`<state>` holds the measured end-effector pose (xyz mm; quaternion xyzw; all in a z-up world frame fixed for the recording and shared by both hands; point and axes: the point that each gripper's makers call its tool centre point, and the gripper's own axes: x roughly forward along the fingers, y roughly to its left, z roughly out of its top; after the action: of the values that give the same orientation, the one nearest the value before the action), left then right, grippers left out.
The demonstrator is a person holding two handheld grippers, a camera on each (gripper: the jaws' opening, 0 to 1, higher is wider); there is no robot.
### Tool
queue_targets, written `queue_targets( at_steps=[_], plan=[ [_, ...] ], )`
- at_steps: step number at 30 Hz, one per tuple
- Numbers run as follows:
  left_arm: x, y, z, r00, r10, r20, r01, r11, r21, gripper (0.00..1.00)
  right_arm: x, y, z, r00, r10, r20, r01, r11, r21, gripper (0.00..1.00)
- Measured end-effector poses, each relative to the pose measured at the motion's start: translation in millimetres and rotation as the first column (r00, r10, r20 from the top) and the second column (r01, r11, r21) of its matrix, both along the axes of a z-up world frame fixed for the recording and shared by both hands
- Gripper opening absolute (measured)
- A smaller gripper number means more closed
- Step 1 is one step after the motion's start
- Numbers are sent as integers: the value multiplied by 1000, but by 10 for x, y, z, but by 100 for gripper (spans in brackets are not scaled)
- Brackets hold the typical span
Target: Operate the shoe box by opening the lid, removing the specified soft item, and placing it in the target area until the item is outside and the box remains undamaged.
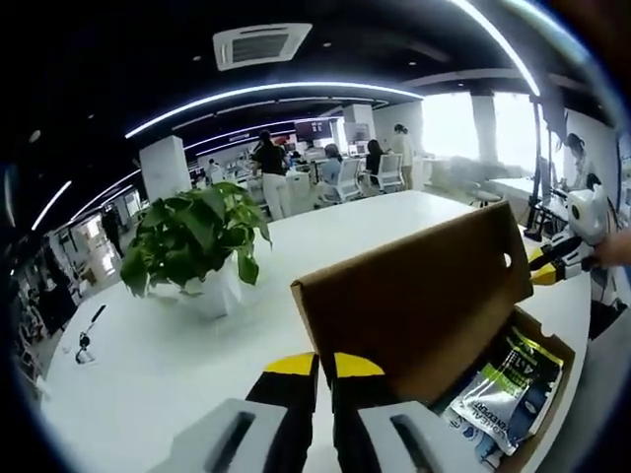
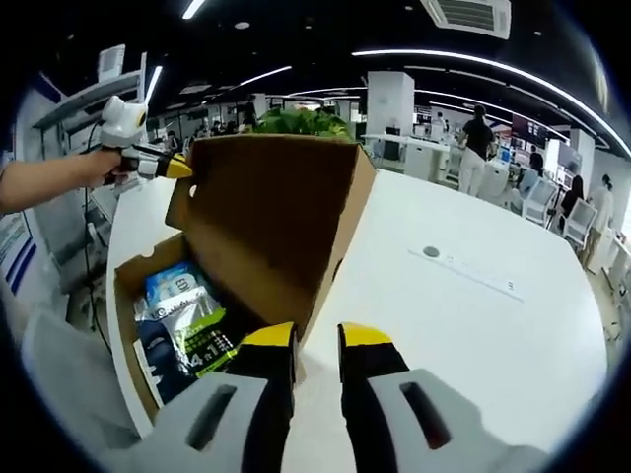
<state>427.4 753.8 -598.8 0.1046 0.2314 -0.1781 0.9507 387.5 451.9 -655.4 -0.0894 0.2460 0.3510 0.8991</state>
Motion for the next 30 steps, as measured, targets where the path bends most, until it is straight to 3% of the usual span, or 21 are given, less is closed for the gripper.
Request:
queue_targets(
  at_steps=[13, 21, 30],
  plan=[
    [134, -18, -91, 1000, 11, -17, -11, 1000, -9, 4, 13, 61, -128, 1000, 6, -20, -6, 1000, -14, 2],
    [227, -24, -167, 999, 30, -29, -30, 999, -15, 5, 47, 62, -137, 999, 29, 19, -28, 998, -52, 1],
    [302, -2, -402, 996, 50, -79, -50, 999, 2, 6, 96, 80, -150, 997, 54, 49, -50, 995, -91, 1]
  ],
)
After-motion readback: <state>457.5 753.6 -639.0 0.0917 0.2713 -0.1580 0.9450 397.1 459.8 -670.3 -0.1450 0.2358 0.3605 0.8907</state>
